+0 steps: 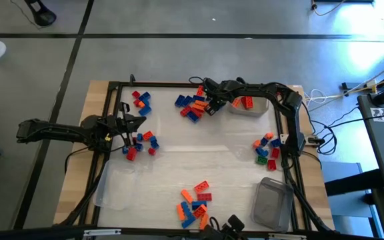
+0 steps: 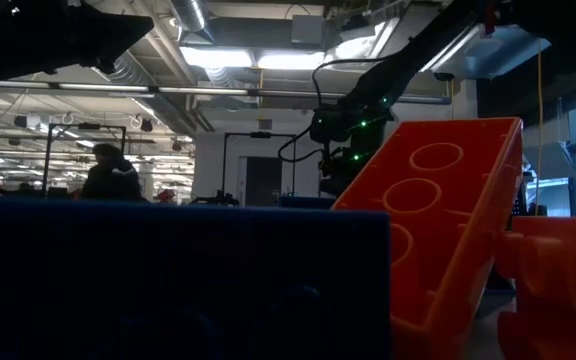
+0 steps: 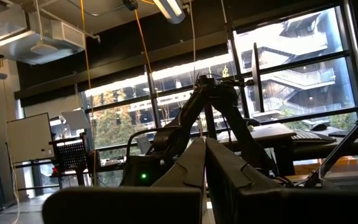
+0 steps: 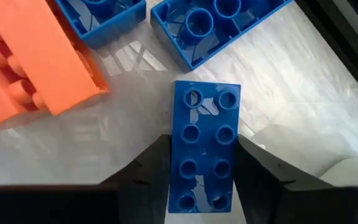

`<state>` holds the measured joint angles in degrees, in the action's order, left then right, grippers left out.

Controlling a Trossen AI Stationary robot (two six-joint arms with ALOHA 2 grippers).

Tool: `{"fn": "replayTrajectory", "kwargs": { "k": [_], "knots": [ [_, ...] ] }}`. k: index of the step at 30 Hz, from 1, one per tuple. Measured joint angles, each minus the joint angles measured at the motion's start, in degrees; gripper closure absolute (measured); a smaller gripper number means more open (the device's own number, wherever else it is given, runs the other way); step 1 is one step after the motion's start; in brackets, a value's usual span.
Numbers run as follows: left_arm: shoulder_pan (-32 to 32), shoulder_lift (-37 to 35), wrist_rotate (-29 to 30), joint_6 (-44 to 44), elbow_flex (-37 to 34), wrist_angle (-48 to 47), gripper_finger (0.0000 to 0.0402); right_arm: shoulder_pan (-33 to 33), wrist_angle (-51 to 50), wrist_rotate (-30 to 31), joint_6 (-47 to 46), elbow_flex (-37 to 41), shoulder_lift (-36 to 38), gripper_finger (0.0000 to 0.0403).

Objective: Sort blocks by size
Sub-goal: Put the blue game piece into the gray bin

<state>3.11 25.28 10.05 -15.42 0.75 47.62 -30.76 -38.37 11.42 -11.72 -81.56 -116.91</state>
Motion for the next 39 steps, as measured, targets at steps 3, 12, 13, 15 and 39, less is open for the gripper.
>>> {"fn": "replayTrajectory", "kwargs": {
  "k": [3,12,13,15,39],
  "knots": [
    [0.0,0.0,0.0,0.0,0.0,0.0,0.0402,0.0,-0.8,0.0,0.0,0.0,1.6,0.0266],
    [0.0,0.0,0.0,1.8,0.0,0.0,0.0402,0.0,-3.2,-0.5,0.1,0.0,9.9,0.0253],
    [0.0,0.0,0.0,2.0,0.0,0.0,0.0402,0.0,-3.7,-0.5,0.1,0.0,10.9,0.0255],
    [0.0,0.0,0.0,2.0,0.0,0.0,0.0402,0.0,-4.7,-0.3,0.1,0.0,13.0,0.0257],
    [0.0,0.0,0.0,3.8,0.0,-0.4,0.0402,-4.3,-18.7,9.1,-3.0,5.9,21.9,0.0254]
  ]
}}
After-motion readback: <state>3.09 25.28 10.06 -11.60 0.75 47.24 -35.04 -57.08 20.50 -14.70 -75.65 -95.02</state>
